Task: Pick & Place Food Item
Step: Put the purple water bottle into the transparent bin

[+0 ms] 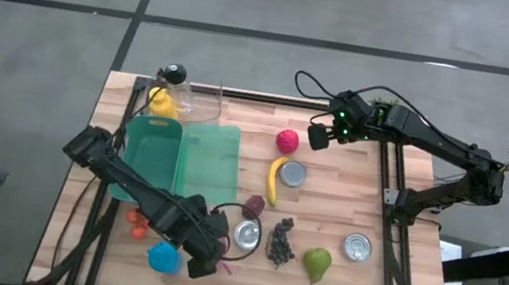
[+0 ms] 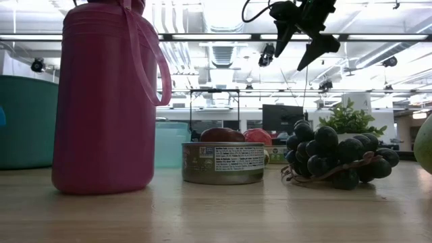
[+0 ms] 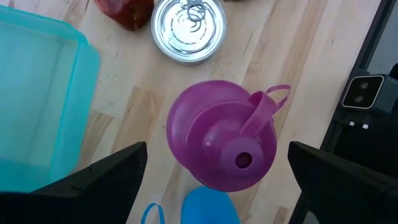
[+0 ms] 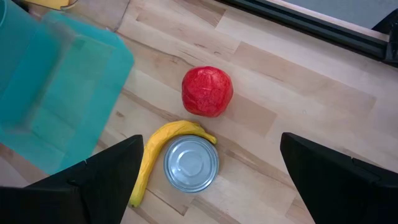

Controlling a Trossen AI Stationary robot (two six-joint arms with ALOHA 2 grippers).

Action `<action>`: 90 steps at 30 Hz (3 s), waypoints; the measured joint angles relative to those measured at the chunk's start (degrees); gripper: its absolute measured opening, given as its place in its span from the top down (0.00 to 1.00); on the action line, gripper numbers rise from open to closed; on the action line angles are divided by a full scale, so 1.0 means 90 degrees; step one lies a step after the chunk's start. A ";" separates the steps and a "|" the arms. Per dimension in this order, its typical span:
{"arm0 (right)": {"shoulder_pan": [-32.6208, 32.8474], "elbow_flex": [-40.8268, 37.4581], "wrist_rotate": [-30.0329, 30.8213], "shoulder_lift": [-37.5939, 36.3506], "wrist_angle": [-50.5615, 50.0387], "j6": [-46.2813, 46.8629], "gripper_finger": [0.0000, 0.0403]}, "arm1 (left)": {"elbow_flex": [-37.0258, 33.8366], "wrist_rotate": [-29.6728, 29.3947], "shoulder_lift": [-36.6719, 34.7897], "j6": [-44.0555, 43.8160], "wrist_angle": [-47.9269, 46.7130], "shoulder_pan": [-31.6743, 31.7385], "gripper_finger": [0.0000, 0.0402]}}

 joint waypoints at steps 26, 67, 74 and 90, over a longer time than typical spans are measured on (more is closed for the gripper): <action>0.0001 0.0000 -0.0001 0.0000 0.0000 -0.0001 0.06 | -0.0248 -0.0124 0.0000 0.0004 0.0230 0.0000 0.01; 0.0002 0.0000 -0.0001 0.0000 0.0000 -0.0002 0.06 | -0.0248 -0.0124 -0.0007 -0.0044 0.0124 0.0000 0.46; 0.0000 0.0000 0.0000 0.0000 0.0000 -0.0001 0.06 | -0.0248 -0.0122 -0.0007 -0.0045 0.0124 0.0000 0.44; 0.0002 0.0000 0.0001 0.0000 0.0002 -0.0001 0.06 | -0.0248 -0.0122 -0.0300 -0.0044 0.0027 0.0017 0.44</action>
